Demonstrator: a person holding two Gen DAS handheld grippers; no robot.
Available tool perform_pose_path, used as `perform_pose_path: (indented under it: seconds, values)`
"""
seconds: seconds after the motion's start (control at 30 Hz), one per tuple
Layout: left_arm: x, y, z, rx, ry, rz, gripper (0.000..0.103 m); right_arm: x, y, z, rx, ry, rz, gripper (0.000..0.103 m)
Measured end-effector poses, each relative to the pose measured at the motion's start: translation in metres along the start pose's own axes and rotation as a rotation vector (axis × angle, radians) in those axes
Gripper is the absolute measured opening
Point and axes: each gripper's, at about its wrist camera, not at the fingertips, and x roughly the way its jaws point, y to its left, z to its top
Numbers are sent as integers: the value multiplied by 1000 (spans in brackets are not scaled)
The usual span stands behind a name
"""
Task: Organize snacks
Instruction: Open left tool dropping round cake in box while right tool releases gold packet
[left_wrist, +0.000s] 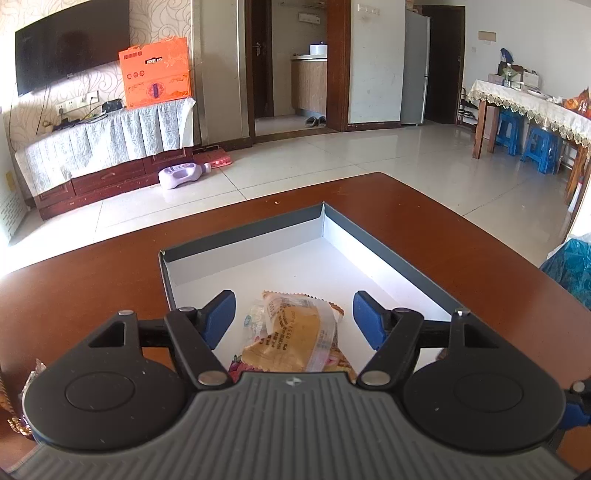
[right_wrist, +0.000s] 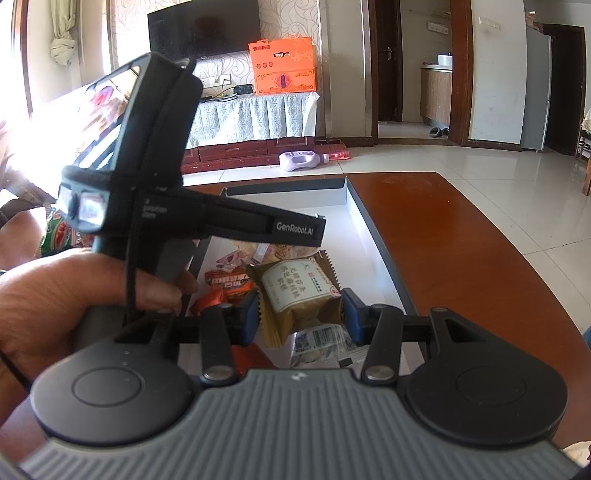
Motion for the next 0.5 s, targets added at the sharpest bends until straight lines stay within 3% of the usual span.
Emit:
perform_pose_path:
  seconds: [0.5]
  values:
    - [-60,37,-22,-29,-4,60,75,0,3,5,4,-38,-25,48]
